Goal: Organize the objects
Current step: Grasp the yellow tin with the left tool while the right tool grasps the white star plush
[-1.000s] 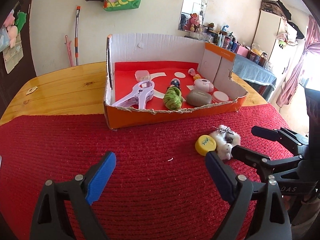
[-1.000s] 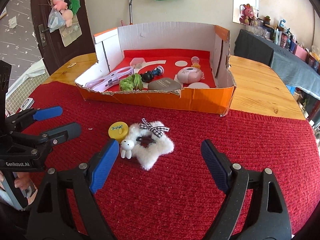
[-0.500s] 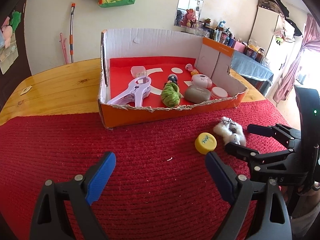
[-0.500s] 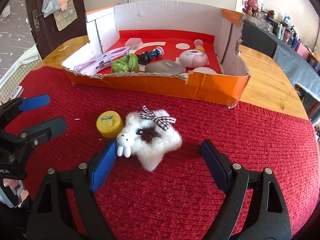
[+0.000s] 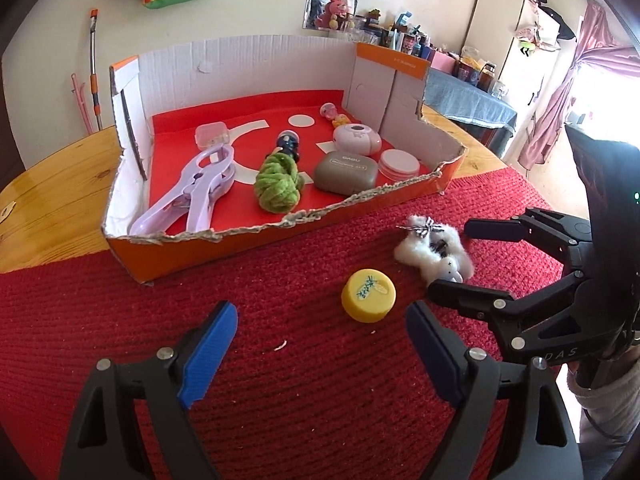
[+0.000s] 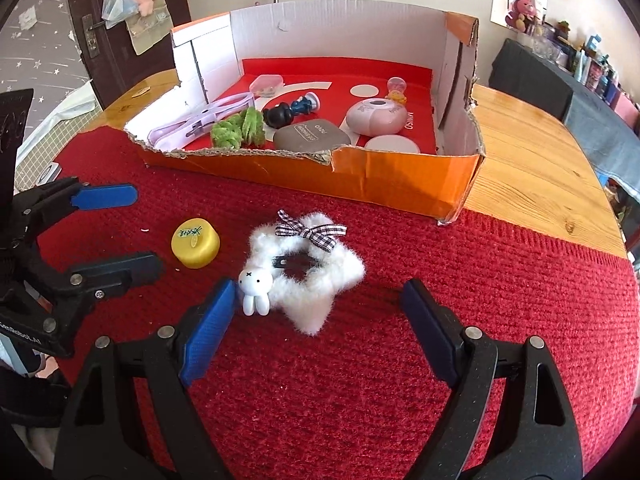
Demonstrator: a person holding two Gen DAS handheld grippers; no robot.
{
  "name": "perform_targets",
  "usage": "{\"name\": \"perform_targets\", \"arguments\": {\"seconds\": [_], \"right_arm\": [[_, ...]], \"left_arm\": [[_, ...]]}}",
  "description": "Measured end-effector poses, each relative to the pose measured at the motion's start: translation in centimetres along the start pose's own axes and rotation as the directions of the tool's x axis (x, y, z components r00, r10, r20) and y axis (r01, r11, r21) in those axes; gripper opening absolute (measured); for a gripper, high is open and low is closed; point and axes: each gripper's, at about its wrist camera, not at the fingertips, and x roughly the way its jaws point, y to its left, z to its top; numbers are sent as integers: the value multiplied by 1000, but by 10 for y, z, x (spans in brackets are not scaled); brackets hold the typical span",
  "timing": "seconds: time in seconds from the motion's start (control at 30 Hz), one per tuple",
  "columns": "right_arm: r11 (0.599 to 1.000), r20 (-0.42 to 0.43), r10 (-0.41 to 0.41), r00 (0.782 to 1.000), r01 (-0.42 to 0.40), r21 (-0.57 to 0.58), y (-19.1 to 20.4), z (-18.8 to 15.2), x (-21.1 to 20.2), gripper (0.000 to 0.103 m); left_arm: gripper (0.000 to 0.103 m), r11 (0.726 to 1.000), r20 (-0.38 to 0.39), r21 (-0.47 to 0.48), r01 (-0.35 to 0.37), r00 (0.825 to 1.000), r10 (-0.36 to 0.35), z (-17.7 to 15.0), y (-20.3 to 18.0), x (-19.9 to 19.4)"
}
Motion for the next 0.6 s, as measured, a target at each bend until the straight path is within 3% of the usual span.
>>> {"name": "perform_targets", "arguments": {"seconds": [0.3,0.4,0.5,0.6], "right_arm": [[998,6,-18,1000,18,-53,3,5,8,84],[998,13,-9,1000,10,-59,3,5,8,79],[997,22,-3,1000,5,-74,6,5,8,72],[997,33,10,999,-7,-81,8,4,8,60]], "left_arm": [[71,996,-16,83,12,1000,-11,4,-10,12],[67,995,-18,101,24,1000,-22,5,-13,13],[57,993,-14,119,25,1000,-23,6,-17,15],[40,991,-13,126,49,999,-48,6,-19,14]]}}
